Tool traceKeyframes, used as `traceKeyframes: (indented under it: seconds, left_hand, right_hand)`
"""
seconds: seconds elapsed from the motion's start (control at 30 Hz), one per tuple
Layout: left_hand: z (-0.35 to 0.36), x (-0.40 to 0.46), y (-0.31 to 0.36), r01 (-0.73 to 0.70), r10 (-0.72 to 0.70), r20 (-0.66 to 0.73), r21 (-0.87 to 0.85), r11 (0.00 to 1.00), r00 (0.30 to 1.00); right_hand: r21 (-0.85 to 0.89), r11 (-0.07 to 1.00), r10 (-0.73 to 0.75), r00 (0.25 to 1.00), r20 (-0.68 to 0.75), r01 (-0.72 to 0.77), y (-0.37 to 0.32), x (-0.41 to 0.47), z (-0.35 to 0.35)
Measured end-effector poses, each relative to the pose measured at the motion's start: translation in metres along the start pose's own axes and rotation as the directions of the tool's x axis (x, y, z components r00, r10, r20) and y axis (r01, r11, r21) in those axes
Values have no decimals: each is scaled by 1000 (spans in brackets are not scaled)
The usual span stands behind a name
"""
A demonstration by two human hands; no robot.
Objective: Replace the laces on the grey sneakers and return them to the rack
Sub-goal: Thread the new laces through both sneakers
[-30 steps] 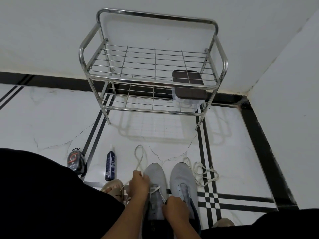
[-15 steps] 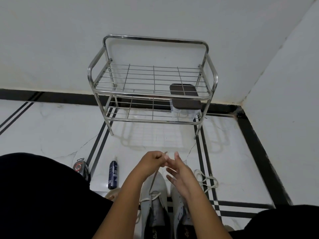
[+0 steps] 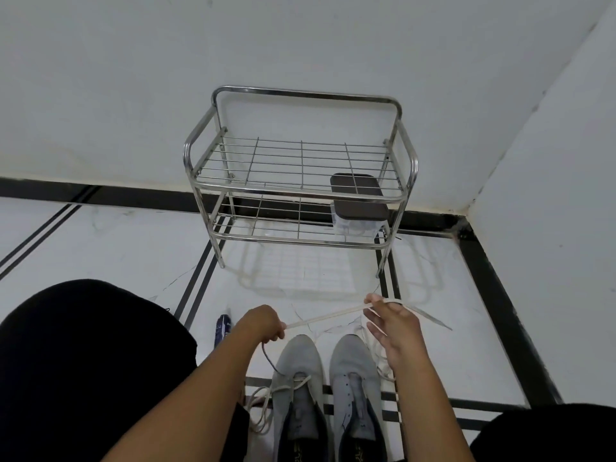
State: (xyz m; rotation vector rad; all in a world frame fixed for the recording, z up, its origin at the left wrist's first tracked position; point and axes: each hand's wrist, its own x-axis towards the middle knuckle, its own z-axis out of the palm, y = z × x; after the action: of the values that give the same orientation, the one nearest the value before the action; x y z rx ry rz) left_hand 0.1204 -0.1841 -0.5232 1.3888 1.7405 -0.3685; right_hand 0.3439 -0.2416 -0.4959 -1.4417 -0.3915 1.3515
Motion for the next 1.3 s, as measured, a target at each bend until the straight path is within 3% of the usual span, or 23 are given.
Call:
traceKeyframes:
  seconds: [0.07, 0.17, 0.27, 0.4, 0.47, 0.53, 0.57, 0.63, 0.67, 0.73, 0.83, 1.17, 1.3]
  left_hand:
    - [1, 19, -18, 90, -83, -142, 39, 995, 986]
    - [15, 27, -39, 208, -215, -308, -56, 977, 927]
    - [35, 21, -51, 274, -257, -311, 10, 962, 915]
    - [41, 15, -52, 325, -319, -371, -49, 944, 872]
    - [40, 14, -47, 223, -220, -470, -51, 973, 855]
    - [37, 20, -33, -93, 40, -584, -61, 994, 811]
    - [34, 19, -21, -290, 170, -593, -113, 950, 787]
    - [27, 8, 3, -547, 345, -512, -320, 774, 787]
    - [25, 0, 14, -591, 411, -443, -430, 682, 797]
    - [24, -11, 23, -569, 485, -307, -555, 607, 818]
    - [27, -8, 21, -583, 518, -296, -570, 579, 803]
    - [35, 3, 17, -548, 466, -297, -548, 632, 834]
    - [33, -1, 18, -473, 446, -224, -656, 589, 866]
  right_hand:
    - [13, 1000, -16, 999, -36, 16, -1, 1, -4]
    - [23, 998, -52, 995, -85, 55, -5, 4, -10]
    - [46, 993, -103, 985, -139, 110, -11, 6, -16]
    - [-32, 981, -192, 963, -188, 190, -17, 9, -21]
    - [-120, 977, -191, 974, -122, 177, -13, 11, -14]
    - [-216, 967, -139, 990, 9, 137, -7, 8, -1]
    - [-272, 954, -109, 991, 80, 127, -3, 6, 8]
    - [-369, 916, -95, 978, 185, 158, 10, 3, 23]
    - [-400, 896, -115, 971, 208, 191, 16, 2, 29]
    - [-433, 873, -153, 970, 191, 223, 26, 2, 37]
    - [-474, 853, -181, 976, 124, 218, 35, 5, 40]
    - [-424, 890, -151, 986, 65, 165, 46, 12, 39]
    - [-406, 897, -159, 985, 70, 174, 47, 12, 42]
